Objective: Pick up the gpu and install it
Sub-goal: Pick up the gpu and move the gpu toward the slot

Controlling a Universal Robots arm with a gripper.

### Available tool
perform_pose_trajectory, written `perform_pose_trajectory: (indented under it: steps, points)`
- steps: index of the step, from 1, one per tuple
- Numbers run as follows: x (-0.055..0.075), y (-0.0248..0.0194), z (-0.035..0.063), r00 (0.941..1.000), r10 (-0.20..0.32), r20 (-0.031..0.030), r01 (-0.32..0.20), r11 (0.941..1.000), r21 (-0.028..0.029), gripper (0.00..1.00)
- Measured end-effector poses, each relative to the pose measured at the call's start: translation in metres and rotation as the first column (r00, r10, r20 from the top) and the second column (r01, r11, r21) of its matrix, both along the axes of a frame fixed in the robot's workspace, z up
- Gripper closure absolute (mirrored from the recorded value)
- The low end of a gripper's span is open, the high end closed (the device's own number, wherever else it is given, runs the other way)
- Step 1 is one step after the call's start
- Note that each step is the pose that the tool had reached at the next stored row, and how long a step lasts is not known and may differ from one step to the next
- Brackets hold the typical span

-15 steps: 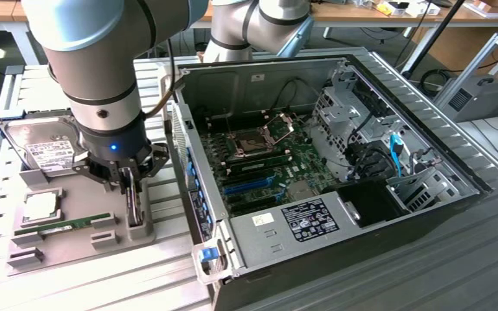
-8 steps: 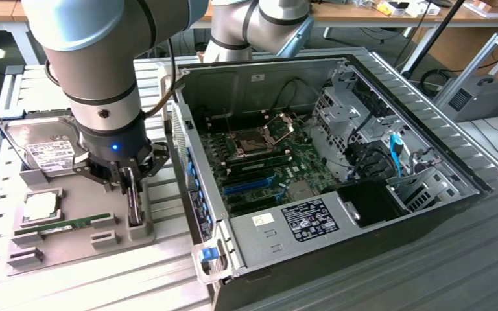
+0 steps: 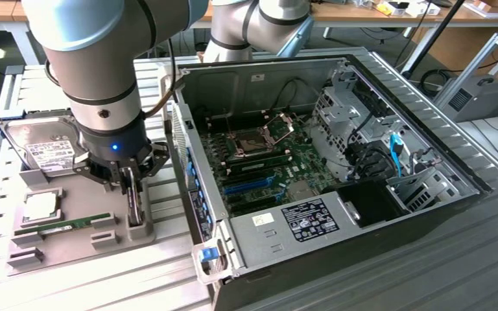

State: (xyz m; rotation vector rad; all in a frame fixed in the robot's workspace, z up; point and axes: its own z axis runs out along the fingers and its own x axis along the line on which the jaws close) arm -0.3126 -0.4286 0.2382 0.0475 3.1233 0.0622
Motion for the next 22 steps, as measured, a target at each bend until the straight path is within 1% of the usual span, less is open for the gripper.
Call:
perform_pose_trajectory:
  steps: [2,3,6,12,15,17,19,22]
  points:
    - [0.000,0.0000,0.0002,1.0000,0.000,0.0003,0.000,1.0000,0.0003,0.73]
    - [0.000,-0.0001,0.0020,1.0000,0.001,0.0000,-0.001,1.0000,-0.0020,0.73]
    - [0.000,0.0000,0.0071,1.0000,0.001,0.0001,-0.001,1.0000,-0.0030,0.73]
    - [0.000,0.0000,0.0239,1.0000,0.001,0.0001,-0.001,1.0000,-0.0031,0.73]
    - [0.000,0.0000,0.0353,1.0000,0.001,0.0001,-0.001,1.0000,-0.0031,0.73]
    - [0.000,0.0000,0.0452,1.0000,0.001,0.0000,-0.001,1.0000,-0.0031,0.73]
    - [0.000,0.0000,0.0600,1.0000,0.001,0.0001,-0.001,1.0000,-0.0031,0.73]
    - [0.000,0.0000,0.0743,1.0000,0.001,0.0003,-0.001,1.0000,-0.0030,0.73]
